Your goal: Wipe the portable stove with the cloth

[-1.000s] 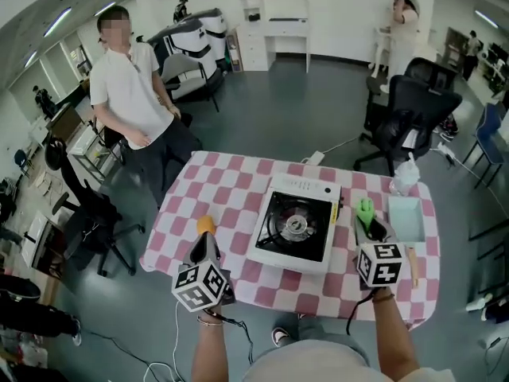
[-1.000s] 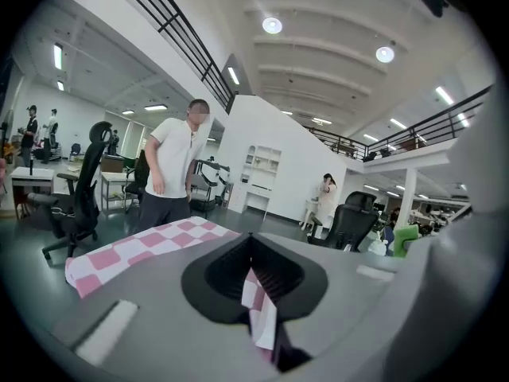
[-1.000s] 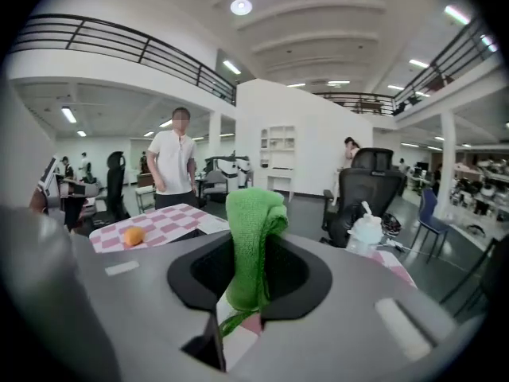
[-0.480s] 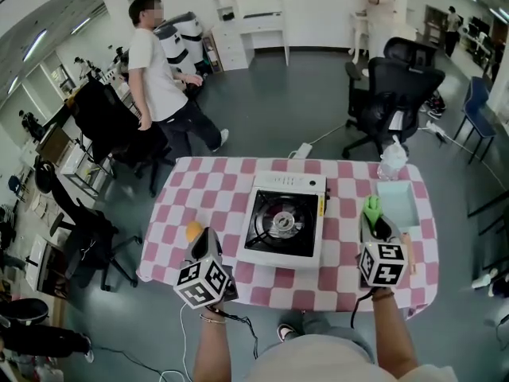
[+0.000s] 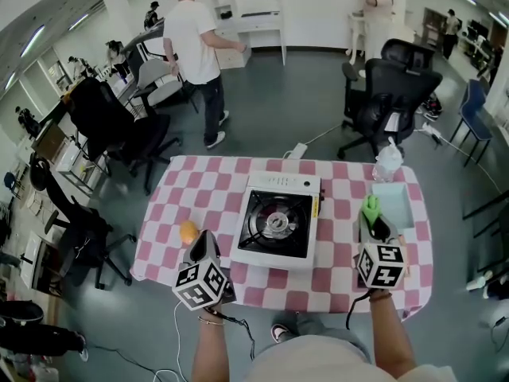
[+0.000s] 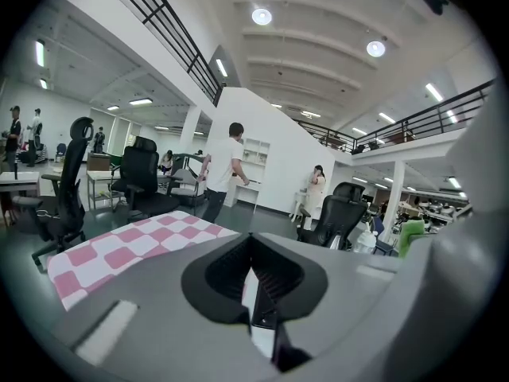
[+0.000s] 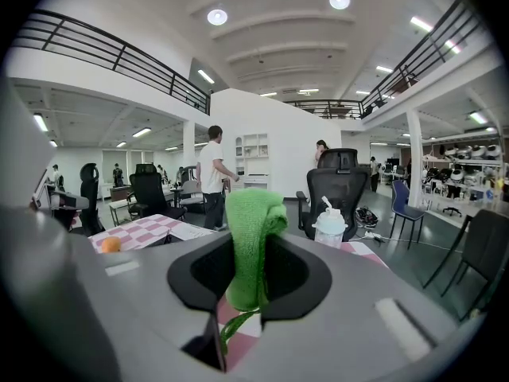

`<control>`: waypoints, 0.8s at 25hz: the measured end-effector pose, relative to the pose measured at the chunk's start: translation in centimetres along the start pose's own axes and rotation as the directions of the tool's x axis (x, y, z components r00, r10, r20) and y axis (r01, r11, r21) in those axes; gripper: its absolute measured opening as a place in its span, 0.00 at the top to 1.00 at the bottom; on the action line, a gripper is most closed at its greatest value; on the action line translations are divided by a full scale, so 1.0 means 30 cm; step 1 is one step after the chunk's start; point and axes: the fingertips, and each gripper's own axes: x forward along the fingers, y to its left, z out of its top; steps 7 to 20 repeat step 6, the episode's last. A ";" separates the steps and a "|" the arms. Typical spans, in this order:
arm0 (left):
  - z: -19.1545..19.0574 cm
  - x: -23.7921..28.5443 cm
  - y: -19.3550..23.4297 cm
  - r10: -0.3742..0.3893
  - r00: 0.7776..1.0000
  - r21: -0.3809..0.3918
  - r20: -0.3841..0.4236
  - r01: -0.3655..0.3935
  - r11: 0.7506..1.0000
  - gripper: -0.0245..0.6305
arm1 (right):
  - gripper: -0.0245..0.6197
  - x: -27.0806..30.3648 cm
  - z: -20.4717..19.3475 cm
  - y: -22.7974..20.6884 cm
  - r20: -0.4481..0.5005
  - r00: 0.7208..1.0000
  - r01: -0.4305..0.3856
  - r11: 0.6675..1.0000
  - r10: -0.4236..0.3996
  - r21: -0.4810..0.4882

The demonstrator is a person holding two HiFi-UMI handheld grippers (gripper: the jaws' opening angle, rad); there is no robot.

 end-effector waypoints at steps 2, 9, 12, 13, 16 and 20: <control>0.000 0.001 -0.007 -0.002 1.000 0.001 0.000 0.002 1.000 0.96 | 0.82 -0.002 0.004 -0.004 0.002 1.000 0.000 1.000 0.000 -0.001; -0.005 -0.002 -0.018 -0.002 1.000 0.003 -0.001 0.002 1.000 0.96 | 0.82 -0.010 0.004 -0.014 0.007 1.000 0.000 1.000 0.000 -0.002; -0.005 -0.002 -0.018 -0.002 1.000 0.003 -0.001 0.002 1.000 0.96 | 0.82 -0.010 0.004 -0.014 0.007 1.000 0.000 1.000 0.000 -0.002; -0.005 -0.002 -0.018 -0.002 1.000 0.003 -0.001 0.002 1.000 0.96 | 0.82 -0.010 0.004 -0.014 0.007 1.000 0.000 1.000 0.000 -0.002; -0.005 -0.002 -0.018 -0.002 1.000 0.003 -0.001 0.002 1.000 0.96 | 0.82 -0.010 0.004 -0.014 0.007 1.000 0.000 1.000 0.000 -0.002; -0.005 -0.002 -0.018 -0.002 1.000 0.003 -0.001 0.002 1.000 0.96 | 0.82 -0.010 0.004 -0.014 0.007 1.000 0.000 1.000 0.000 -0.002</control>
